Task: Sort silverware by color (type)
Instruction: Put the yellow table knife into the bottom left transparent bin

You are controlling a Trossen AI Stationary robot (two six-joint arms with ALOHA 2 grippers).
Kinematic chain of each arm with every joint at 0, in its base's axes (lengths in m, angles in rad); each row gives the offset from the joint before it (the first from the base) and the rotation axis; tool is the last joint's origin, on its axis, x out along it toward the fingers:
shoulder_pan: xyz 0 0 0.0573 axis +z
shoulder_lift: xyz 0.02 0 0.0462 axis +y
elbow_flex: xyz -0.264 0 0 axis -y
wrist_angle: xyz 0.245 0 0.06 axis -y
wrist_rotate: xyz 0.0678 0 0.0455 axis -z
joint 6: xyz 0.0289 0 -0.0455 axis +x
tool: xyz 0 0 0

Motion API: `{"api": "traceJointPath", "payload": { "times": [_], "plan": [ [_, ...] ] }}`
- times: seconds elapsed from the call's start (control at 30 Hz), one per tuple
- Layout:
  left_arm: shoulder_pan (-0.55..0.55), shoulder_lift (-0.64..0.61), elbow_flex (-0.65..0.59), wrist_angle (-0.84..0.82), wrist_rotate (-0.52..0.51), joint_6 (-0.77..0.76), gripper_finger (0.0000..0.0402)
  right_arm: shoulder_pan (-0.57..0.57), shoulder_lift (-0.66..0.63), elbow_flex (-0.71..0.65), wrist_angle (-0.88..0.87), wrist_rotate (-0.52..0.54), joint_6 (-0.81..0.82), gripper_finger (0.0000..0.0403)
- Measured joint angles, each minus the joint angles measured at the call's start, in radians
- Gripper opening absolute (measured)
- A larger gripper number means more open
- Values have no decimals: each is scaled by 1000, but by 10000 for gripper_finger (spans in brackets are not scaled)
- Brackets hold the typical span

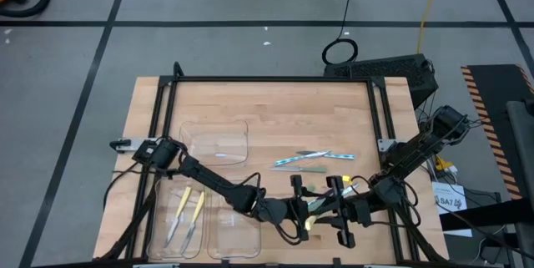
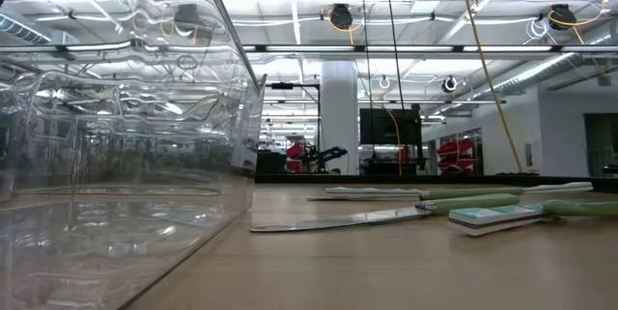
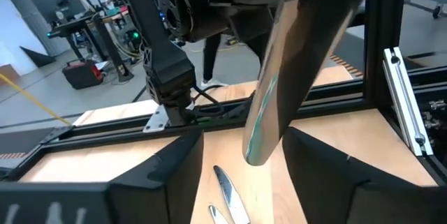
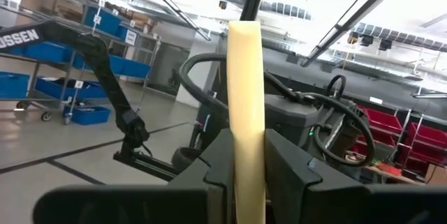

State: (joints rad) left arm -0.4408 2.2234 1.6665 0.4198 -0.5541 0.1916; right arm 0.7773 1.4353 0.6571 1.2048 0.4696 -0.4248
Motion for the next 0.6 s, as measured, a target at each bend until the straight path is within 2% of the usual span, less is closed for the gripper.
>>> {"api": "traceJointPath", "payload": {
  "times": [0.13, 0.37, 0.43, 0.5, 0.6],
  "plan": [
    [-6, 0, 0, 0, 0, 27, 173, 0, 0, 0, -5, 0, 0, 51],
    [-6, 0, 0, 0, 0, 2, 102, 0, 0, 0, -5, 2, -3, 54],
    [-6, 0, 0, -1, -15, -10, 95, 0, 0, 0, -4, 20, -3, 55],
    [-10, 0, 0, -5, -72, -9, 96, 1, 0, 0, -2, 74, -5, 54],
    [-24, 0, 4, -4, -155, 15, 115, 6, -1, 0, 0, 145, -11, 53]
  ]
}}
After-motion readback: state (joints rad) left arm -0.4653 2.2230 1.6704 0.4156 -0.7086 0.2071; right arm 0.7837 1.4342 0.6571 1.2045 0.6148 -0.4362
